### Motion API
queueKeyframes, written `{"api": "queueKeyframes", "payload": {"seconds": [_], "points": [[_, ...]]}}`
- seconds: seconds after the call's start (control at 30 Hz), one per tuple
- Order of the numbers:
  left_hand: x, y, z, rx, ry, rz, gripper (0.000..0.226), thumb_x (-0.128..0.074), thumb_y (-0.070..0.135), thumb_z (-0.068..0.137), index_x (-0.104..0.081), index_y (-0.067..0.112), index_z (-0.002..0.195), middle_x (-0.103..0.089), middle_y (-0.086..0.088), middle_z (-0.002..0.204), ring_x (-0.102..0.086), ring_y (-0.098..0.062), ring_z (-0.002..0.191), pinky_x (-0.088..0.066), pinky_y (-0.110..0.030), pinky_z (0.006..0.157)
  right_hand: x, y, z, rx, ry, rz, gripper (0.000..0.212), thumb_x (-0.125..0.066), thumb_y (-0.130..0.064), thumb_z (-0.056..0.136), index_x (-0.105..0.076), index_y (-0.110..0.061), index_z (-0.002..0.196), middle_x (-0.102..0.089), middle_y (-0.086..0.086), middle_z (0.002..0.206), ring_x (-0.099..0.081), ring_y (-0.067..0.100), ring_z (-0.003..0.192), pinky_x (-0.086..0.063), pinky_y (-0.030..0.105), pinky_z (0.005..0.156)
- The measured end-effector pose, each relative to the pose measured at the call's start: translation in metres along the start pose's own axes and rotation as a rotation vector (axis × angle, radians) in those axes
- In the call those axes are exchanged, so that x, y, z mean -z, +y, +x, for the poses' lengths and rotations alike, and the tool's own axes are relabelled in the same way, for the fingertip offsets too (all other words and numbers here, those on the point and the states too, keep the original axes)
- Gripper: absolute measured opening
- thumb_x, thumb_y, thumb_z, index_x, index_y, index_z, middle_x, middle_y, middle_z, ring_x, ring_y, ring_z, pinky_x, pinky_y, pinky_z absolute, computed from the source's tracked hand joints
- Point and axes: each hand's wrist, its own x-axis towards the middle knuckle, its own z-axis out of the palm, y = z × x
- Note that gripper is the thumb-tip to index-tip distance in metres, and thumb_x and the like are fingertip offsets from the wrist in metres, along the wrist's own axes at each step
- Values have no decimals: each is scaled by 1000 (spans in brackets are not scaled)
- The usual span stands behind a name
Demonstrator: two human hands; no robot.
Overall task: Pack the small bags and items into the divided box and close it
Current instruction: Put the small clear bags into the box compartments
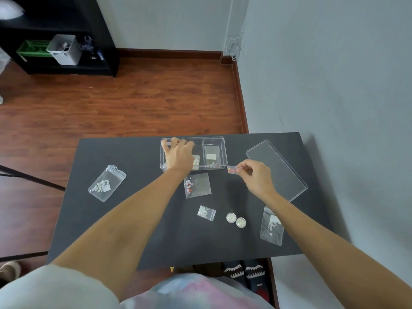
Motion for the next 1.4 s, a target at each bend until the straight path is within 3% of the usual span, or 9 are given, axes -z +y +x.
{"api": "queueKeyframes", "payload": {"seconds": [0.2,0.33,0.43,0.53,0.8,0.97,1.1,1.27,1.4], "points": [[-2,-11,-41,-159,173,-161,32,-68,21,83,-66,23,115,-63,3,110,-54,-22,109,-19,-41,102,-3,-15,15,36,-35,-32,18,-46,-8,96,-62,-12,89,-66,-20,74,-55,-15,73,-36,-2,65],[-13,-16,-83,-249,173,-198,29,-71,19,80,-68,22,108,-63,3,106,-58,-23,101,-23,-37,95,-8,-31,29,86,-39,-37,20,-46,-4,94,-65,-11,94,-66,-9,79,-59,-5,73,-35,3,66],[-23,-17,-108,-280,56,-235,27,-69,26,84,-68,21,110,-62,2,112,-56,-24,104,-34,-37,95,-14,-41,42,82,-29,-63,11,-57,-10,93,-67,-9,97,-72,5,88,-59,18,86,-40,22,74],[-32,-17,-126,-312,-125,-248,35,-61,38,89,-61,23,121,-55,5,124,-48,-21,114,-38,-35,99,-21,-50,52,67,-24,-75,9,-65,-15,89,-68,-7,85,-73,8,80,-57,17,73,-35,17,58],[-46,-7,-142,-344,-305,-225,41,-55,31,93,-53,24,133,-50,6,129,-42,-14,125,-36,-30,102,-45,-68,65,105,-41,-98,14,-73,-19,81,-70,-9,72,-67,3,69,-58,15,67,-37,21,53],[-46,-2,-140,-235,-342,-200,31,-51,26,95,-51,21,125,-57,0,123,-48,-20,118,-37,-32,94,-64,-70,70,127,-87,-142,13,-69,-16,82,-70,-6,74,-70,8,74,-61,25,81,-50,35,71],[-45,-4,-142,-213,-396,-191,19,-48,22,96,-55,18,114,-59,-4,111,-51,-23,108,-38,-31,85,-76,-70,72,167,-122,-123,13,-61,-4,87,-70,-5,78,-72,5,72,-63,27,87,-44,28,74],[-41,-14,-148,-81,-399,-435,10,-52,18,93,-59,12,90,-53,-1,94,-51,-19,84,-46,-32,76,-89,-62,76,207,-271,-282,20,-53,-6,91,-70,-15,88,-68,14,95,-53,26,98,-46,34,82],[-27,-28,-142,14,-285,-573,24,-57,18,88,-47,19,66,-49,0,72,-45,-17,65,-45,-33,69,-97,-57,76,266,-273,-403,22,-55,-6,92,-73,-15,100,-60,16,104,-48,35,106,-46,37,83]]}}
